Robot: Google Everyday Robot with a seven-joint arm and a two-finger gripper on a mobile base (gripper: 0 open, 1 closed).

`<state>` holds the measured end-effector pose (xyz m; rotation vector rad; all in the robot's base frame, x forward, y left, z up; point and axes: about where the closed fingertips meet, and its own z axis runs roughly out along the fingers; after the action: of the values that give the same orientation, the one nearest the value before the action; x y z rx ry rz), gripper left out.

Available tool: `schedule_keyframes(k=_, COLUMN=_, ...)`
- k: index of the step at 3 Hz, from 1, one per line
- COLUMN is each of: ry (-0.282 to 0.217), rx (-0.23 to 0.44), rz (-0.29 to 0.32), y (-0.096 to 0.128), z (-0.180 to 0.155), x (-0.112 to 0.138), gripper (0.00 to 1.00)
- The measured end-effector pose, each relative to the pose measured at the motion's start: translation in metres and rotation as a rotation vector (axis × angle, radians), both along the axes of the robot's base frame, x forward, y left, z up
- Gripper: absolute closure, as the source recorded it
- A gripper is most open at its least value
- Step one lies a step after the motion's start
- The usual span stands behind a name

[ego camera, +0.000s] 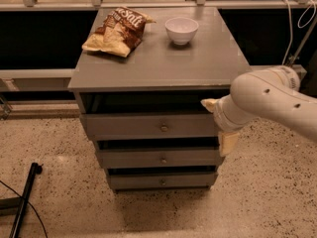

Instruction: Open top drawer

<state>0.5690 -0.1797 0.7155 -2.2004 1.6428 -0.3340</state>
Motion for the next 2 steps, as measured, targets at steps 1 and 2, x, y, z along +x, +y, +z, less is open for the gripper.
schedule_keyframes(k=1, ry=-0.014, rx=0.007, rz=-0.014, y=0.001, z=-0.021, x=0.029, gripper=0.00)
schedule_keyframes(k=2, ry=-0.029, rx=0.024, rz=-0.022, y=0.010, z=-0.038, x=0.052, gripper=0.00)
